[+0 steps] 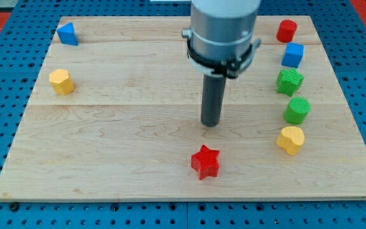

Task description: Place the red star below the heart

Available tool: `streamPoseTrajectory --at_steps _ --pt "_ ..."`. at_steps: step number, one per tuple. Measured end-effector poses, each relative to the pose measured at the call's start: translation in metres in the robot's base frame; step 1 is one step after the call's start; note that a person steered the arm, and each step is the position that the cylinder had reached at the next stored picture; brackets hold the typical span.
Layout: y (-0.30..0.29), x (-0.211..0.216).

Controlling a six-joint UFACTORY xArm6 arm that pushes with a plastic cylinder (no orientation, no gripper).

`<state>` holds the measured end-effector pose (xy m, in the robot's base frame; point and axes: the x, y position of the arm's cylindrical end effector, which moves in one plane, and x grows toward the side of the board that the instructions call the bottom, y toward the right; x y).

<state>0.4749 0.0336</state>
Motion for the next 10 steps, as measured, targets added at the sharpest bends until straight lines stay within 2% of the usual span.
streamPoseTrajectory --at_steps 1,2,3,4,5,7,8,9,10 --pt "-0.062 0.047" --pt "-0.052 0.092" --pt "0.020 0.118" --pt "0.058 0.118" --pt "0.000 0.102" --pt "0.098 0.096" --pt "0.059 0.087" --pt "0.076 0.066" --pt "0.087 0.068"
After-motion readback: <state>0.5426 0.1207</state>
